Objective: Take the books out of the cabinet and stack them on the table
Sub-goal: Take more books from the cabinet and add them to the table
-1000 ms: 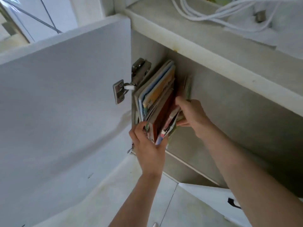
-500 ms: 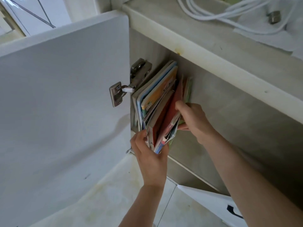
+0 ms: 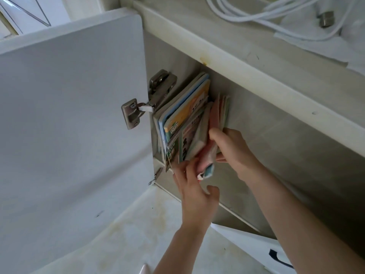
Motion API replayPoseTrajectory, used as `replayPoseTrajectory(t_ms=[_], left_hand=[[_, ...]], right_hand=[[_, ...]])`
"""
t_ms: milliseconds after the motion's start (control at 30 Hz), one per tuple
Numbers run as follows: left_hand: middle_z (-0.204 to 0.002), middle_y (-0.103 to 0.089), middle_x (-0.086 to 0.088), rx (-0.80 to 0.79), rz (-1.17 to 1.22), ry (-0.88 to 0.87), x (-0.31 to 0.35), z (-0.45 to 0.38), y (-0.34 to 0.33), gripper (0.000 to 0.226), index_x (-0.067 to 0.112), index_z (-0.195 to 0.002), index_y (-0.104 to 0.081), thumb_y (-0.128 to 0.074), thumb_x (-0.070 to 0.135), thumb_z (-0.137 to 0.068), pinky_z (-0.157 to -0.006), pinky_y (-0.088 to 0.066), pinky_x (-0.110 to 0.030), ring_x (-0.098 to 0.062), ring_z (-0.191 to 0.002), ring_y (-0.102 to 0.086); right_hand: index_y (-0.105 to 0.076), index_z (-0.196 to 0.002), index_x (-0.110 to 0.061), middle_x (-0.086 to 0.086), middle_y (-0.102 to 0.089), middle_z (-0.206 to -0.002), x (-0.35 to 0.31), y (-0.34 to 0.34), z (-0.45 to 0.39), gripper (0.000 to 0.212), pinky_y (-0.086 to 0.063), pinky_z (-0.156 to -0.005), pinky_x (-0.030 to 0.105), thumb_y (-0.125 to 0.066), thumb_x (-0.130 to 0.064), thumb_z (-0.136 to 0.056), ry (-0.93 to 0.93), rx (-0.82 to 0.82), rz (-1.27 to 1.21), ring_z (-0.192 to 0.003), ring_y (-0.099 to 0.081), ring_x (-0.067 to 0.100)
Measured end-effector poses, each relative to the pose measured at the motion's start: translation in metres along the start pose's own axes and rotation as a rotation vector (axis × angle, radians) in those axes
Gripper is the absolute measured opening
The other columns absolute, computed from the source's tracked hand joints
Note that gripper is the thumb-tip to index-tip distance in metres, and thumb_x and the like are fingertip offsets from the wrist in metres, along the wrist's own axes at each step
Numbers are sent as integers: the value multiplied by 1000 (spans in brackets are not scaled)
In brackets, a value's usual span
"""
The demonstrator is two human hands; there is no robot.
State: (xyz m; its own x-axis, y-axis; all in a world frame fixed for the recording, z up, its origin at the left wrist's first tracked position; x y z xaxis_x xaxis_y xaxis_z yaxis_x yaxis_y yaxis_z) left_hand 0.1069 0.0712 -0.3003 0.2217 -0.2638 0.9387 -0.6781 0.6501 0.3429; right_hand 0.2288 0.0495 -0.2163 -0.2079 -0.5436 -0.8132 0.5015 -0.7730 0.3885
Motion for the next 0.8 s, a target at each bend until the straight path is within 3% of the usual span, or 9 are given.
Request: replayPoseTrajectory(t_ms=[133, 200, 267, 333, 467, 567, 633, 700, 800], left_hand=[[-149, -19, -1, 21, -7, 38, -7, -3, -5, 75, 27, -128, -42, -73, 4, -64, -107, -39, -31, -20, -139, -26], [-150, -22, -3, 49, 23, 46, -6, -4, -5, 71, 24, -124, -41, -75, 4, -65, -105, -42, -29, -20, -139, -30], [-143, -32, -3, 64, 100, 85, -2, -5, -4, 76, 28, -122, -35, -74, 0, -64, -99, -42, -16, -13, -131, -36], [-136, -38, 0, 49, 165, 132, -1, -10, -4, 87, 27, -131, -30, -75, 0, -62, -95, -40, -9, -5, -123, -40], [-135, -33, 3, -63, 27, 129, -7, -26, -5, 100, 25, -147, -30, -74, 23, -57, -106, -41, -40, -16, -128, -36], [-133, -37, -1, -57, -11, 86, -9, -31, -8, 83, 24, -135, -43, -74, 27, -58, -104, -42, -45, -22, -127, -33], [-130, -46, 1, -35, 36, 63, -9, -29, -9, 67, 24, -126, -47, -73, 26, -64, -98, -48, -44, -21, -124, -42], [-120, -59, 5, -48, 87, 76, -9, -28, -10, 54, 27, -119, -49, -71, 22, -71, -85, -54, -44, -20, -111, -56], [-108, -65, 9, -39, 84, 33, -14, -24, -9, 43, 36, -110, -50, -68, 17, -76, -76, -54, -45, -24, -104, -59]], right_hand=[[-57, -77, -14, 9, -65, -86, 4, 6, 0, 19, -48, -44, 17, -53, -32, -82, 5, 14, 32, -76, -67, 22], [-59, -83, -13, 8, -67, -92, 6, 6, -1, 22, -49, -46, 17, -53, -34, -80, -1, 4, 37, -78, -68, 21], [-60, -89, -13, 8, -68, -96, 6, 3, -1, 27, -50, -47, 17, -53, -37, -78, -13, -3, 26, -80, -69, 20], [-62, -97, -12, 9, -68, -100, 5, 0, -2, 42, -51, -49, 19, -53, -43, -71, -41, -1, 20, -82, -70, 21], [-66, -84, -17, 8, -71, -91, 2, -2, -5, 34, -53, -53, 23, -50, -41, -66, -34, -1, 20, -81, -71, 22], [-64, -88, -15, 10, -70, -94, 3, -2, -4, 44, -57, -60, 29, -51, -46, -61, -58, 25, 19, -82, -70, 25], [-62, -88, -14, 11, -68, -93, 5, -2, -2, 48, -58, -68, 34, -52, -49, -58, -68, 42, 30, -83, -69, 27], [-57, -80, -14, 9, -65, -84, 7, 1, 4, 33, -55, -62, 31, -53, -41, -61, -66, 58, -2, -78, -68, 26], [-53, -81, -12, 7, -62, -82, 11, 6, 17, 26, -53, -54, 23, -57, -33, -67, -32, 69, -53, -76, -69, 21]])
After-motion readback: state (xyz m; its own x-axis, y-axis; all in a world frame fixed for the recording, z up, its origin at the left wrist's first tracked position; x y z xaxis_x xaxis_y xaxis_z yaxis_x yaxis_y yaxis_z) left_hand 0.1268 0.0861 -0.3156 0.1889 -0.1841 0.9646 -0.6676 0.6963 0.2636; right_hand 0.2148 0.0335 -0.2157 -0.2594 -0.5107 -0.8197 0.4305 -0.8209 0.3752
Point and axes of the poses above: each hand's wrist, its own z-axis away from the middle knuckle, its own y-axis out of the back of the hand, x = y × z, the point moved 1 cm from there along -z, towards the middle knuckle
